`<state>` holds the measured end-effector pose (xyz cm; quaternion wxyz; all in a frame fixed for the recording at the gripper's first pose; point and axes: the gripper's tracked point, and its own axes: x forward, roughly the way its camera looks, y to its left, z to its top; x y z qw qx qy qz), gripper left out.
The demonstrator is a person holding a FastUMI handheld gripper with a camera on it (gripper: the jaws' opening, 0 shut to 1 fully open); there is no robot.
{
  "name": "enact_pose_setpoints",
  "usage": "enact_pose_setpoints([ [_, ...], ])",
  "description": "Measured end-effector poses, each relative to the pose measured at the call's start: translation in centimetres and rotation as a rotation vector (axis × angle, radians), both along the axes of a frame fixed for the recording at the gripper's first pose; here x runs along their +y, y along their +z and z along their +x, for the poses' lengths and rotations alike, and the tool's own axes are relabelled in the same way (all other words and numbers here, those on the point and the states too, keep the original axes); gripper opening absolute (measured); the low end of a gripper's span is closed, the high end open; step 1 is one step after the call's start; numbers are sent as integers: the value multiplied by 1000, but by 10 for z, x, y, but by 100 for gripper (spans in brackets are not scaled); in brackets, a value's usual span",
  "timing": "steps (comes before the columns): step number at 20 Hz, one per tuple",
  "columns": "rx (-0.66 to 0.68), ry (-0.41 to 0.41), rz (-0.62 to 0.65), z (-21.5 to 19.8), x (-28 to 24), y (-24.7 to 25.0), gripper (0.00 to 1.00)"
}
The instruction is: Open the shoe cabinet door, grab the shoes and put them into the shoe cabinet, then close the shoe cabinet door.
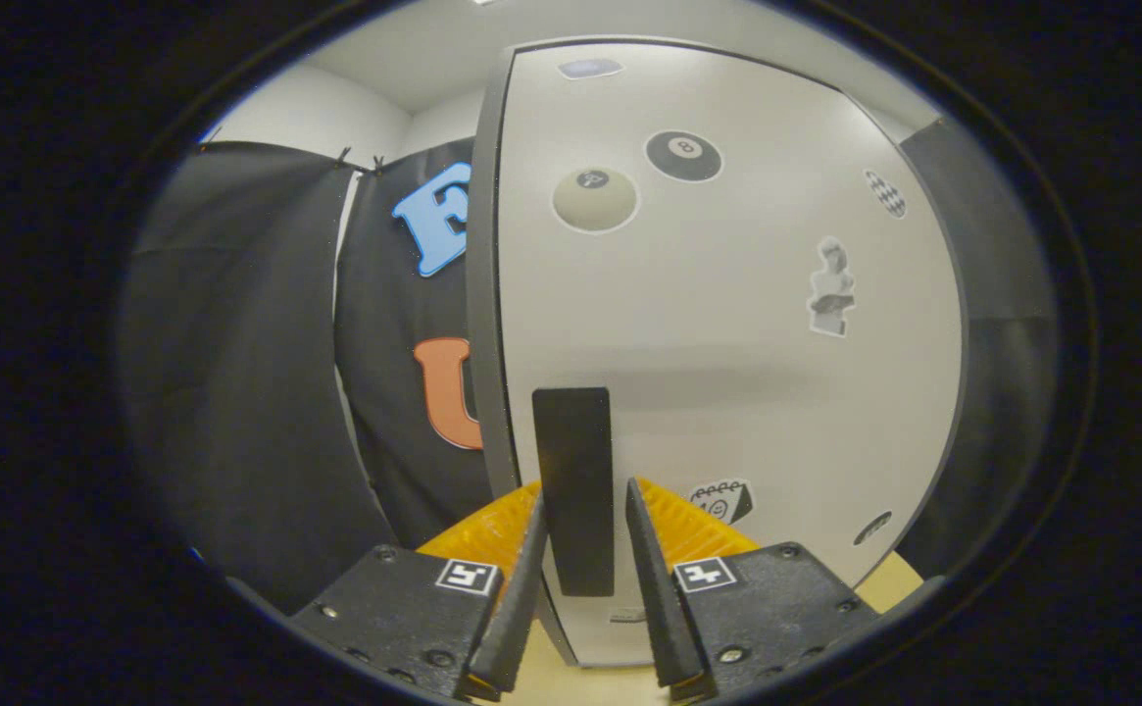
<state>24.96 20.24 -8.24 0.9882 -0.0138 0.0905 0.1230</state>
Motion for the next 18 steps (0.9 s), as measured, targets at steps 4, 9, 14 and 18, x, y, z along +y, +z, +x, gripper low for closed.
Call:
enact_pose_setpoints([
  [4, 12, 1, -50, 1, -3, -1, 35],
  [9, 62, 24, -55, -17, -8, 1, 29],
  [14, 68, 84, -75, -62, -22, 7, 29],
  [18, 64, 142, -63, -93, -38, 10, 28],
])
